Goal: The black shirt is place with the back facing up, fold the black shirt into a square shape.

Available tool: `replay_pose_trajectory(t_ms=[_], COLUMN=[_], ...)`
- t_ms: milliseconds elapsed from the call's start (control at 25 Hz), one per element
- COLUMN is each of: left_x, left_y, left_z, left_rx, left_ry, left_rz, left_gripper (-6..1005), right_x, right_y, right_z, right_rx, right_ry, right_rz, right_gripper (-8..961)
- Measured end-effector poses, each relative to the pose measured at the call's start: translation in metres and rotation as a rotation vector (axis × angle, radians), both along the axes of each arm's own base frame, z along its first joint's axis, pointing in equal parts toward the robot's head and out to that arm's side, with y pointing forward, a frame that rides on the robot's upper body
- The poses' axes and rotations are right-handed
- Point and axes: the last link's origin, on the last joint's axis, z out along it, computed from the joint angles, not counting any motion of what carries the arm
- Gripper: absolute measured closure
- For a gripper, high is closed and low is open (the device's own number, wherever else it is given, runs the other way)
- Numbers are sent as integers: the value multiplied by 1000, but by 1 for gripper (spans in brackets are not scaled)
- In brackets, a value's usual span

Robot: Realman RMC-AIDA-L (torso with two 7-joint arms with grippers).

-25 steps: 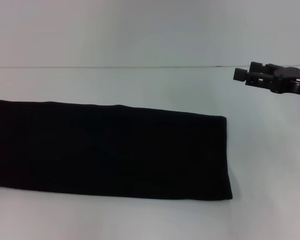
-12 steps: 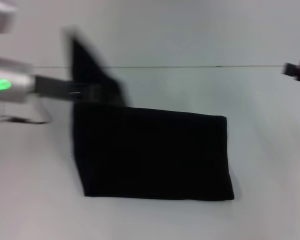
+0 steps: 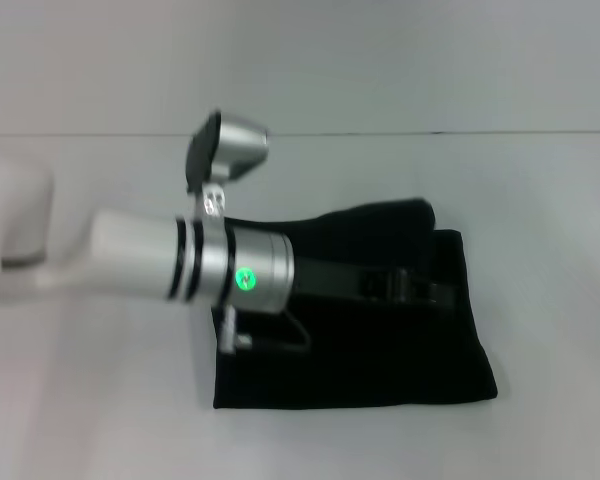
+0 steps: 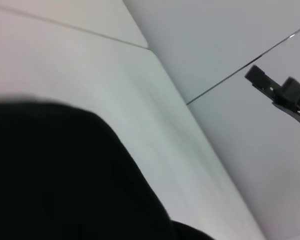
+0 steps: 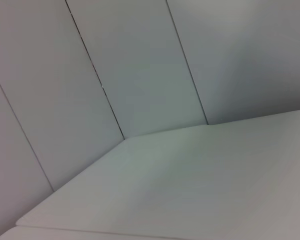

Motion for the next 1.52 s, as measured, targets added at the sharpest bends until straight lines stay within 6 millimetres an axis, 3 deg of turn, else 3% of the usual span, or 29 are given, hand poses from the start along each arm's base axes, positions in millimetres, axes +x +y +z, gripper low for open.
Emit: replay_pose_trajectory(t_ms=[120,240,440,520,800,1080,1360,1520], left_x=[-1,2,6,-3,-46,-73,-80,-83], left_y=[-14,-24,-37,-39,-59,-70,-70,-70], left_z=[-11,-8,21,40,86,93,92,92], left_rx=[34,37,36,68,227,258,265,279], left_ry=[-114,-214,-360,-378,-330,-140,-59,-46], left_rz=[8,-14,-157,-210,-454,-663,-761,-773], left_gripper=[902,844,749,650,343,63,63,62], right_x=[-1,-3,-16,-22,-39,-50,-55,-52], right_y=[2,7,20,25,30,25,15,10], right_z=[-1,-4,-18,-27,-67,-102,-128,-133], right_rx=[-8,-44,-199,-272,-490,-655,-776,-801], right_ry=[5,19,30,28,48,112,147,159], right_rz=[-9,-38,-113,-146,-241,-351,-449,-487], right_gripper=[55,55,55,55,56,55,56,59])
